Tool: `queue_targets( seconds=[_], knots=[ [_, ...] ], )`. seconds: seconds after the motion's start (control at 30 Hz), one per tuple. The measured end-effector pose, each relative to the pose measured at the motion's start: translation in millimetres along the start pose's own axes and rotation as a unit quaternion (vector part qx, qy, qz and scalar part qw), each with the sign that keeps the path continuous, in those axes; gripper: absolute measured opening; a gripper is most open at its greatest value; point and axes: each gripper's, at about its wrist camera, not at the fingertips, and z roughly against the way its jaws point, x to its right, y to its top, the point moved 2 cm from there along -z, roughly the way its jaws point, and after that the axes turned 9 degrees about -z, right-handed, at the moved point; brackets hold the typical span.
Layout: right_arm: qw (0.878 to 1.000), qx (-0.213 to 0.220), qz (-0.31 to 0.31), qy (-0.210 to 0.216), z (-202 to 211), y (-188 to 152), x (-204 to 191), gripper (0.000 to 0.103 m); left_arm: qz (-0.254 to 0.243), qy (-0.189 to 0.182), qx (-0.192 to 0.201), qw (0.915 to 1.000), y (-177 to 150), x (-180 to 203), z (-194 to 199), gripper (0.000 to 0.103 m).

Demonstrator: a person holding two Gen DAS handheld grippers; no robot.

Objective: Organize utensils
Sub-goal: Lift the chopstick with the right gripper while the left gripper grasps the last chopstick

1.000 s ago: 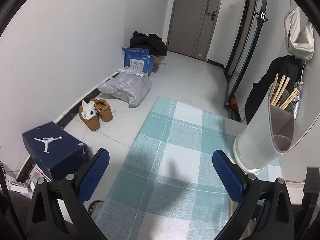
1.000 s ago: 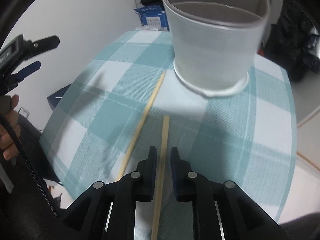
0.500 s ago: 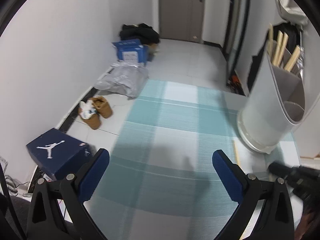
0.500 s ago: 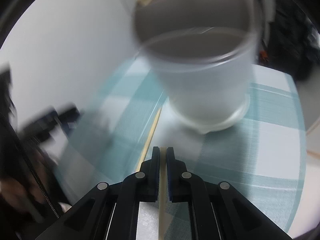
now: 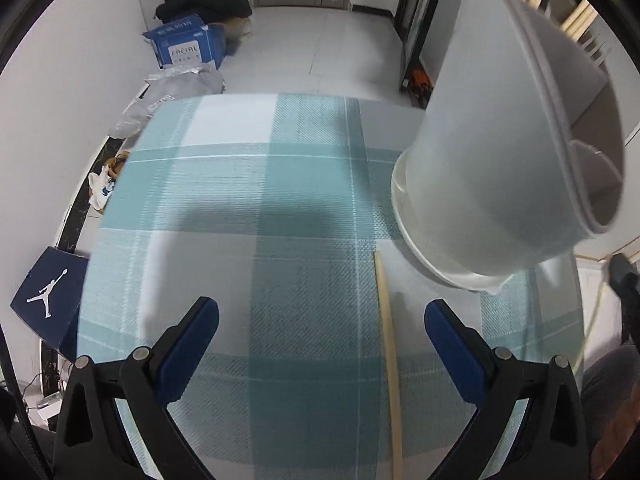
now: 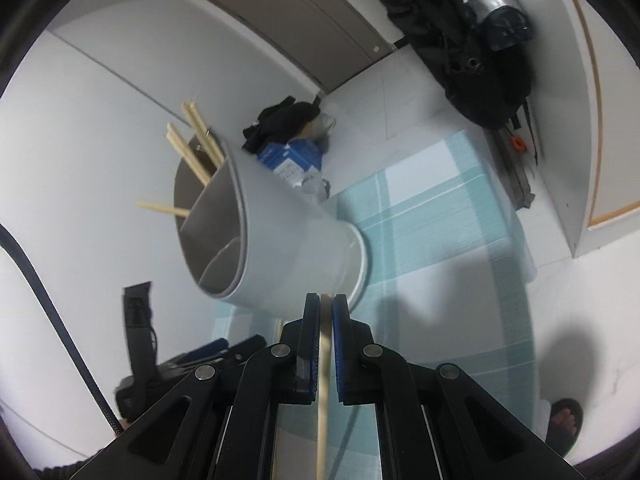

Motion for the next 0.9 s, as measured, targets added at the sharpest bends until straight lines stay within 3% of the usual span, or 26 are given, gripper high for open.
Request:
queue_targets(
  seconds=[0.13,0.3,0.37,0.5,0.67,0.9],
  knots=[
    [1.0,0.008,-0.016,0.014,5,3,11,0.006,0.004,0.015,-0.014,0.9998,2,-1,-8,0.09],
    [1.0,0.02,-0.007,0.019,8,10,10,0.006,-0.01,0.032,0.01,0.9994,7,6,-6,0.07],
    [0.999,0.024,-0.005,0.022,5,13,9,0.006,-0.001,0.033,0.016,0.9993,8,8,-2,0.043],
    [0.999,0.032,0.0,0.023,6,18,7,0.006,0.012,0.026,0.011,0.9995,3,12,3,0.006],
    [0.999,0.044,0.009,0.025,12,19,4,0.006,0.038,0.005,0.003,0.9993,2,7,3,0.0],
    [0.996,0.079,0.045,0.006,24,14,-18,0.006,0.094,-0.029,0.073,0.9925,-1,-10,45,0.0]
  ],
)
